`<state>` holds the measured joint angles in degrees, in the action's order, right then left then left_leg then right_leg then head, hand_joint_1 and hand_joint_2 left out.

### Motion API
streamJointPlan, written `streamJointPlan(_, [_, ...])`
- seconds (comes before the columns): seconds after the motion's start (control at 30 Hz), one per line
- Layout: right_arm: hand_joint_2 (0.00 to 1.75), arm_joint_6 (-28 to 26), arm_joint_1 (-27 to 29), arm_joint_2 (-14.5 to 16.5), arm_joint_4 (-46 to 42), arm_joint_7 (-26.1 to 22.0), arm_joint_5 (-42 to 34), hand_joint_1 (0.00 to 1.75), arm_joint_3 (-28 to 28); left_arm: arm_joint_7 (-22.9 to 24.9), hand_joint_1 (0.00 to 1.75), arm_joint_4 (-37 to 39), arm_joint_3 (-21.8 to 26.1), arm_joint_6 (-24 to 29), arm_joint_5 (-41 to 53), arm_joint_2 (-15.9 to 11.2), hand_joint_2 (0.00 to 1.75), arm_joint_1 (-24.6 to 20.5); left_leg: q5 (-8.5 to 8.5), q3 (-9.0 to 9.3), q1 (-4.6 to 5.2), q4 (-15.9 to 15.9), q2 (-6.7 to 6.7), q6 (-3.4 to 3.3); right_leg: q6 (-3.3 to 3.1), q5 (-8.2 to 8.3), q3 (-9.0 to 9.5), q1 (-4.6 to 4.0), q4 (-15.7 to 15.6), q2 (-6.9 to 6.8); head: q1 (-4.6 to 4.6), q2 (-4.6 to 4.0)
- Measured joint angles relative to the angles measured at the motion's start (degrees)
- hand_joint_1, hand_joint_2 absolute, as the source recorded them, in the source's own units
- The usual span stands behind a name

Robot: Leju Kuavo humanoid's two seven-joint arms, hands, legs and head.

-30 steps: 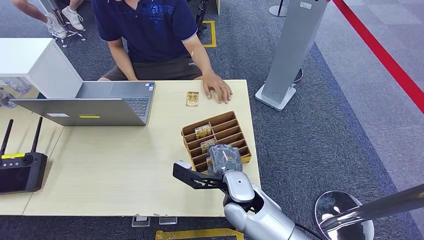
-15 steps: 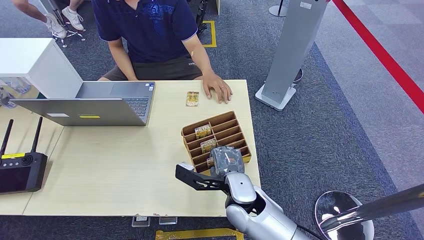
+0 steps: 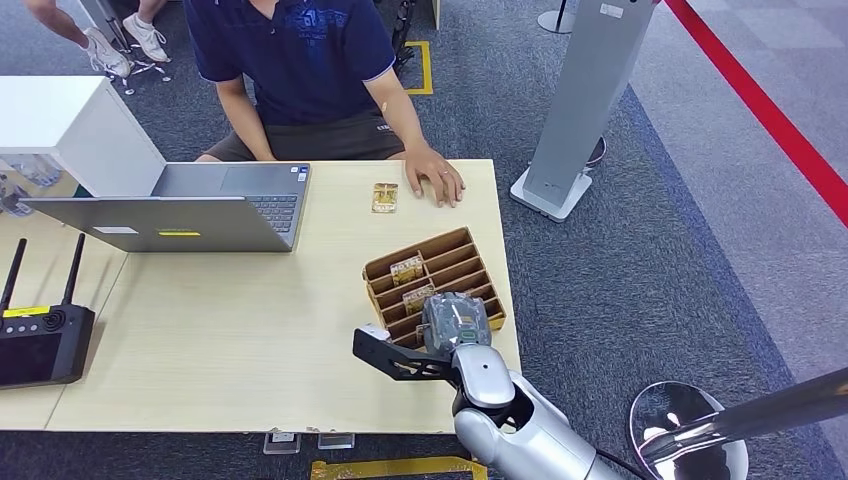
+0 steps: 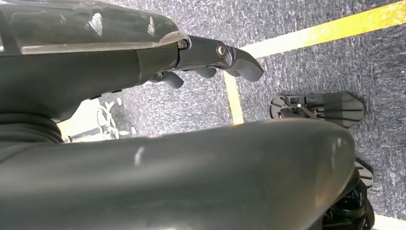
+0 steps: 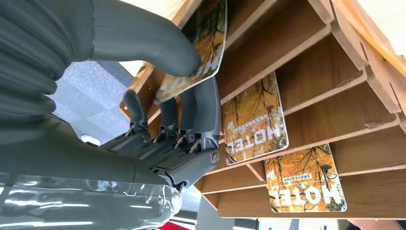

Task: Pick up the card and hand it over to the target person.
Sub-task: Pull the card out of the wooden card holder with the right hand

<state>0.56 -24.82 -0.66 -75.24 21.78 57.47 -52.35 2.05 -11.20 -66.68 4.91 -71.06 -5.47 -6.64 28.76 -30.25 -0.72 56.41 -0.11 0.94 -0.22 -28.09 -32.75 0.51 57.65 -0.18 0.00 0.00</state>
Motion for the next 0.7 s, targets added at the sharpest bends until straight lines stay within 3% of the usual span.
streamJointPlan(0.7, [1.75,-0.8,0.2,-1.5,-3.7,0.9,0.9,1.27,1.7,-0.5,0.00,0.0,-0.2,0.3,0.6,-0.2,0.00,-0.1,-0.03,0.00,0.00,0.0,-0.05,-0.02,0.01,0.03,0.02,0.00,0.0,-0.05,0.00,0.00])
